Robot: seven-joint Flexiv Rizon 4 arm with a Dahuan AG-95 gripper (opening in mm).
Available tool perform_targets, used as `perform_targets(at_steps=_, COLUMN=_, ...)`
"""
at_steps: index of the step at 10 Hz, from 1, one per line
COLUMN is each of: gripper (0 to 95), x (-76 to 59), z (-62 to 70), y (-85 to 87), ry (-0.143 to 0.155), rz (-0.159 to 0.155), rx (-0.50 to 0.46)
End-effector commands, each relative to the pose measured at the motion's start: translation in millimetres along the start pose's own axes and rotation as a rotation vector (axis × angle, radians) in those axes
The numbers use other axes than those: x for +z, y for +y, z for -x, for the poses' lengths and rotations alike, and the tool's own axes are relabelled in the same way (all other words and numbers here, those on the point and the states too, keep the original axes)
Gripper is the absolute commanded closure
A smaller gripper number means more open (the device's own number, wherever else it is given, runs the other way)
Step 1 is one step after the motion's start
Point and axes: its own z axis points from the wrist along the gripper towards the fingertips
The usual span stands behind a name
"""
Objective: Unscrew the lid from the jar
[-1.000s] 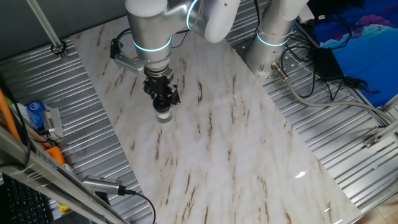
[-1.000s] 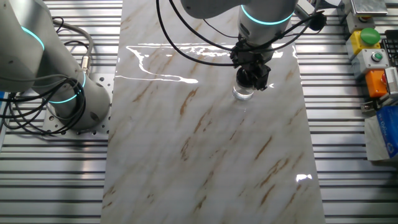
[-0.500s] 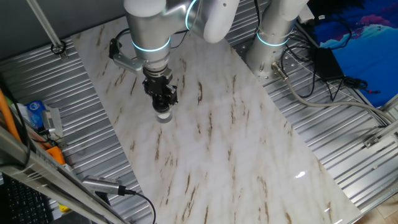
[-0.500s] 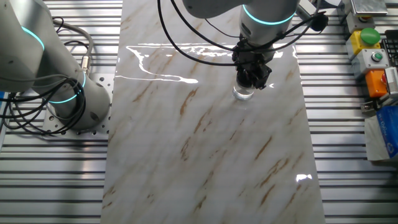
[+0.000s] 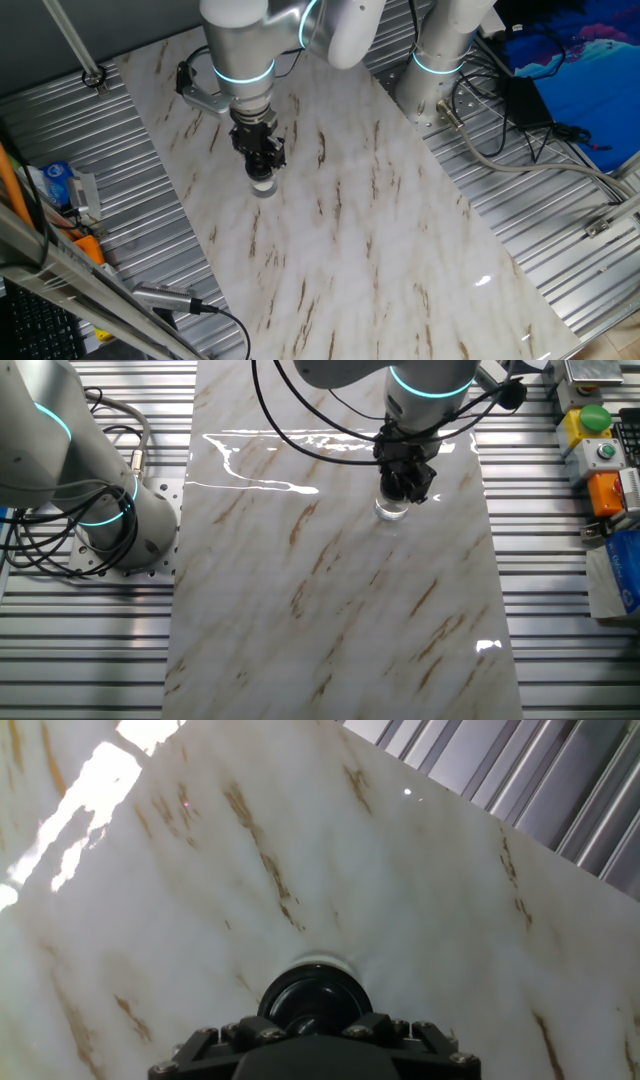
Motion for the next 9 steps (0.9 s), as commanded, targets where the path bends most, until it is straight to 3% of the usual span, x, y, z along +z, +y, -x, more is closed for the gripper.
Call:
perform_targets(at_steps=1, gripper=95.0, x=0.2, z=0.2, y=0.3, ry=0.002, rz=-0.003, rx=-0.021)
perform_targets(at_steps=9, gripper=95.0, x=-1.1, z=-2.1, y=0.0, ry=0.010, rz=-0.010, rx=-0.221)
